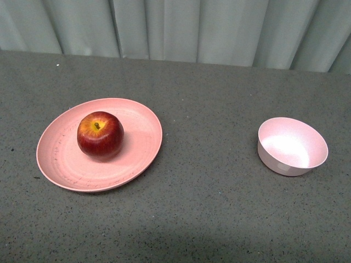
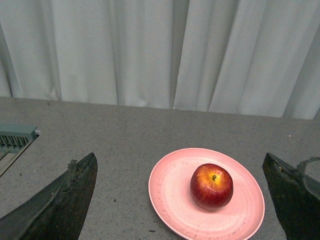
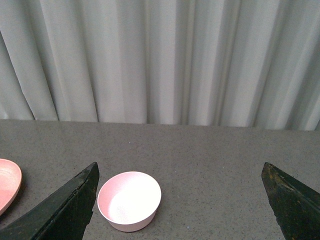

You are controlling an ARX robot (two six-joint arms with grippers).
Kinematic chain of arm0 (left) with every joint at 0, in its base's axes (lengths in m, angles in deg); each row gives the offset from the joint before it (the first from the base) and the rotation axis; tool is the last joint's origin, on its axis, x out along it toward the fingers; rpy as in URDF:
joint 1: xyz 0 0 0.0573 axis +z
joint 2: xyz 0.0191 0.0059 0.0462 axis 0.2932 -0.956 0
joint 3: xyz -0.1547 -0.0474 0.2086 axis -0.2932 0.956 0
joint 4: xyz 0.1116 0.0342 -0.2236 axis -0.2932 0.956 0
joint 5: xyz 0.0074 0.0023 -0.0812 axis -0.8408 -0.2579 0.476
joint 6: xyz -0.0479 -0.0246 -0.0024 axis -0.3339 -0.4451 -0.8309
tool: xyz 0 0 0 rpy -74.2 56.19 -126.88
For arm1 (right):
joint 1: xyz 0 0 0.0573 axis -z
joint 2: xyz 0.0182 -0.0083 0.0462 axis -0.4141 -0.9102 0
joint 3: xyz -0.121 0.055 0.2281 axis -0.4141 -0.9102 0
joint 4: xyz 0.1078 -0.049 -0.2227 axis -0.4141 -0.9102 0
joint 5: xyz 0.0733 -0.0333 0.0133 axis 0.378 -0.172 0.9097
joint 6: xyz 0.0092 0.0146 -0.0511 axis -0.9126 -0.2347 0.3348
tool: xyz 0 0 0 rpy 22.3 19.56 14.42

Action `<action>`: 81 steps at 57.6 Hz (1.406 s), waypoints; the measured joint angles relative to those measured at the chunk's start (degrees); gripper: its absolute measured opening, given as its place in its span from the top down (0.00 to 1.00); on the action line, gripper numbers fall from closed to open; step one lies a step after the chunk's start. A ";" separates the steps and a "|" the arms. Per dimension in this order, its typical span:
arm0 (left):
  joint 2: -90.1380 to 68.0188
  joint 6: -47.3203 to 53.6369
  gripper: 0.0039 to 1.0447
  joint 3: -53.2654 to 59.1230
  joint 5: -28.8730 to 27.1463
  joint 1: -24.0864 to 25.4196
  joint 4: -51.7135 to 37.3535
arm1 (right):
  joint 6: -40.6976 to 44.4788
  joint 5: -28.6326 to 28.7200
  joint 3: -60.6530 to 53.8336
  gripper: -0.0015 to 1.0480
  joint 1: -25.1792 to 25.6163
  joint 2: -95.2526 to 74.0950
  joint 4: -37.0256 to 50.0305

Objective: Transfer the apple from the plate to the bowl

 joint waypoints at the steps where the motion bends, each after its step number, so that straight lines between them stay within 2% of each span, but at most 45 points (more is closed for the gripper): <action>1: 0.00 0.00 0.06 0.00 0.00 0.00 0.00 | 1.07 -4.81 0.02 0.09 -1.25 -0.81 0.61; 2: 0.00 0.00 0.06 0.00 0.04 0.00 0.00 | 2.14 -9.99 0.17 0.09 -2.93 -2.16 1.14; 5: 0.00 -0.02 0.06 0.00 -0.13 0.00 0.00 | 3.37 -20.76 0.70 0.09 -5.51 -6.67 1.92; 6: 0.00 0.00 0.06 0.00 -0.09 0.00 0.00 | 3.58 -23.17 0.79 0.09 -5.64 -8.72 2.56; 8: 0.00 0.00 0.06 0.00 -0.04 0.00 0.00 | 3.91 -24.46 0.79 0.09 -5.49 -11.98 4.04; 11: 0.00 0.00 0.06 0.00 -0.09 0.00 0.00 | 3.91 -22.69 0.92 0.09 -4.66 -17.92 7.65; 15: 0.00 0.00 0.06 0.00 0.02 0.00 0.00 | 3.89 -15.82 2.67 0.09 -3.23 -29.27 14.51; 21: 0.00 0.00 0.06 0.00 0.00 0.00 0.00 | 4.46 -9.16 6.88 0.09 -2.67 -44.72 24.35; 28: 0.00 0.00 0.06 0.00 0.00 0.00 0.00 | 6.23 -3.91 13.05 0.09 -3.17 -60.76 29.70; 37: 0.00 0.00 0.06 0.00 0.02 0.00 0.00 | 9.42 1.09 21.92 0.09 -5.73 -77.09 27.58; 51: 0.00 0.00 0.06 0.00 0.00 0.00 0.00 | 13.46 3.93 34.23 0.09 -9.75 -94.23 20.79; 67: 0.00 0.00 0.06 0.00 0.00 0.00 0.00 | 15.30 6.29 43.36 0.09 -11.61 -106.55 13.03; 81: 0.00 0.00 0.06 0.00 0.00 0.00 0.00 | 16.83 8.00 48.74 0.09 -12.68 -113.52 9.70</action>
